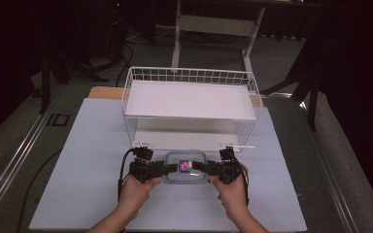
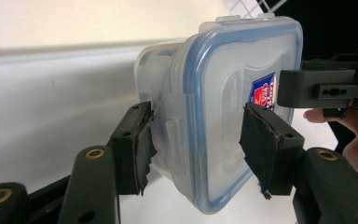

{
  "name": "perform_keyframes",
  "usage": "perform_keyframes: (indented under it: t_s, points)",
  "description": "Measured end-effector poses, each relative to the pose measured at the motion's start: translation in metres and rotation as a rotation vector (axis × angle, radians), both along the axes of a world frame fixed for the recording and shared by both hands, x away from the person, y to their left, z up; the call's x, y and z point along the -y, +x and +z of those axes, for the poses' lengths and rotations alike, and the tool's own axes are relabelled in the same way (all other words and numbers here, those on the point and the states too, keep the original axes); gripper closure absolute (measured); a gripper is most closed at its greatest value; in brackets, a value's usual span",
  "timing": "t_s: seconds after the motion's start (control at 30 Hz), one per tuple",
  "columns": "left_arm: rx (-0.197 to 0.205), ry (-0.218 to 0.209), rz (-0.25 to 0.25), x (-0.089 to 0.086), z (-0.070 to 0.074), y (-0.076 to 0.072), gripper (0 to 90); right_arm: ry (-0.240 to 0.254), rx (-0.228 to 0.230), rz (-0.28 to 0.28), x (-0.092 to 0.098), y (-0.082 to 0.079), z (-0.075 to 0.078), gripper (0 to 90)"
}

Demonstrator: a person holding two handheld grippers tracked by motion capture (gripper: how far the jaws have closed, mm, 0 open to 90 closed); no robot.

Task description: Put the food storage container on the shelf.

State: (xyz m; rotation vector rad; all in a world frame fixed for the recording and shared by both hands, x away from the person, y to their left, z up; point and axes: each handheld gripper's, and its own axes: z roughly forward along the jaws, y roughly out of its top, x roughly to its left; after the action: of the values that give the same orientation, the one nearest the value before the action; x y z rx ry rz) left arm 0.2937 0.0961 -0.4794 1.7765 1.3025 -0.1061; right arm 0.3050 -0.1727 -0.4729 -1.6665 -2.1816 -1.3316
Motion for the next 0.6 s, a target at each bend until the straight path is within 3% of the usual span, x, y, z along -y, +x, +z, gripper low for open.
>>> perform_keyframes:
  t_s: [0.37, 0.6]
  points:
    - [0.068, 0.0, -0.008, 0.008, 0.007, 0.032, 45.6, -0.003, 0.066, -0.062, 0.005, 0.027, 0.013, 38.4]
    - [0.104, -0.013, -0.011, 0.006, -0.004, 0.05, 45.5, 0.015, 0.074, -0.098, 0.004, 0.042, 0.005, 38.4]
